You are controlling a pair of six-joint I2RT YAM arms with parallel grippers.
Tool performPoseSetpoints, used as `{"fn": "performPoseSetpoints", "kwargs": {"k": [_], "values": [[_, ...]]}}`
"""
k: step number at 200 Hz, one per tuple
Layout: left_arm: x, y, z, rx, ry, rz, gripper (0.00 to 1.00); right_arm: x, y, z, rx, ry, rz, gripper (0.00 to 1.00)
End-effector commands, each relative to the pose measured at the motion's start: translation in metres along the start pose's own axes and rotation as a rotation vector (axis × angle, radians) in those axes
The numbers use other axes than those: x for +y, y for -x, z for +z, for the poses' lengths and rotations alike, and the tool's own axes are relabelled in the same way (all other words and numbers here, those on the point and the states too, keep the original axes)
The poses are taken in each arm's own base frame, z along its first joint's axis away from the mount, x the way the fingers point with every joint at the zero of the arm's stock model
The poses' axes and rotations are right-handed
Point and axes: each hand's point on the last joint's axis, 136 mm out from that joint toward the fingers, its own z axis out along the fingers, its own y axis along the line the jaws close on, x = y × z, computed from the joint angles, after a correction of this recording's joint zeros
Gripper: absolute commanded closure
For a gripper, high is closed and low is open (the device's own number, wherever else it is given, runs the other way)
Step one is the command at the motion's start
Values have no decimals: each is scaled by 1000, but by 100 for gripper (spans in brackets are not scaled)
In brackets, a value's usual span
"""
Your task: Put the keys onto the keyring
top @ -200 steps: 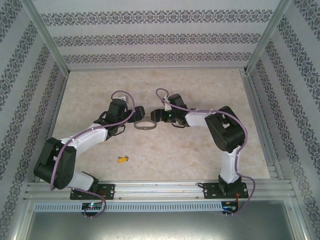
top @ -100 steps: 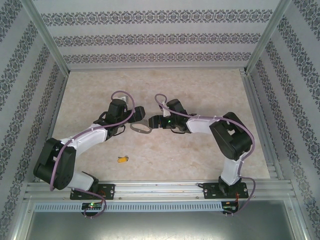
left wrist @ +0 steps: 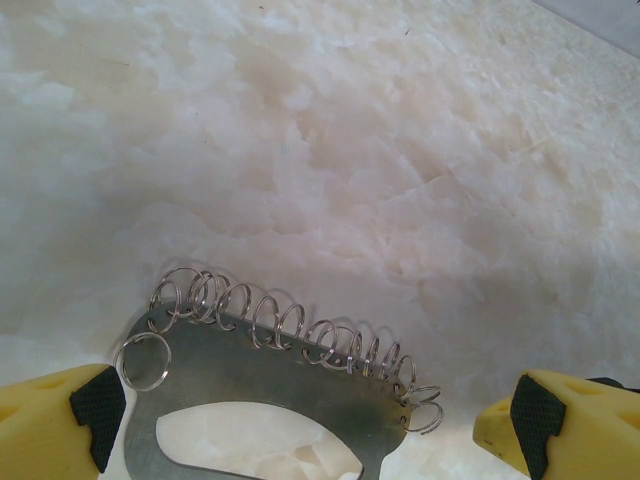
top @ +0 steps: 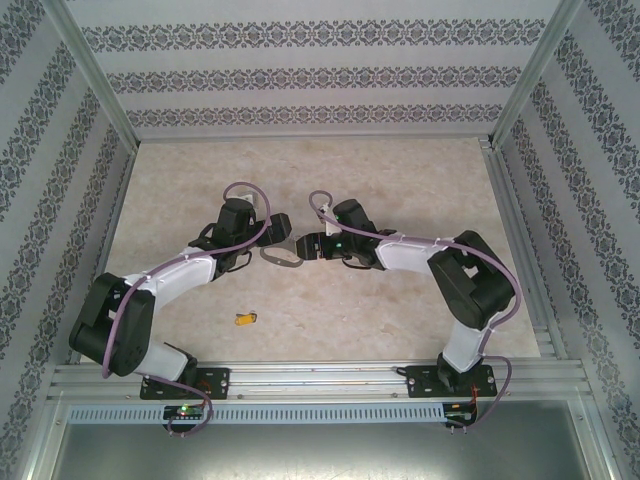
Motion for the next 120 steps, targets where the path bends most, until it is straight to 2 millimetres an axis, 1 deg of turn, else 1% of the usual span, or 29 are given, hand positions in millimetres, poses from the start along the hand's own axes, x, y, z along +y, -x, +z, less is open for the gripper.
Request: {"fn": "performPoseSetpoints", "kwargs": {"k": [1,65,90,120], "values": [[-7,15,0,-40,-26,-18,0,4,3,7,9,19,-23,27],[-4,12,1,-34,-22,-26,0,-16,9,17,11,-19,-6,27],[-3,11,0,-37,-16,-23,0,-19,6,21,26,-13,0,27],[-3,12,-1,-41,-19,-25,0,-20,2,20,35,-14,-9,32]]}}
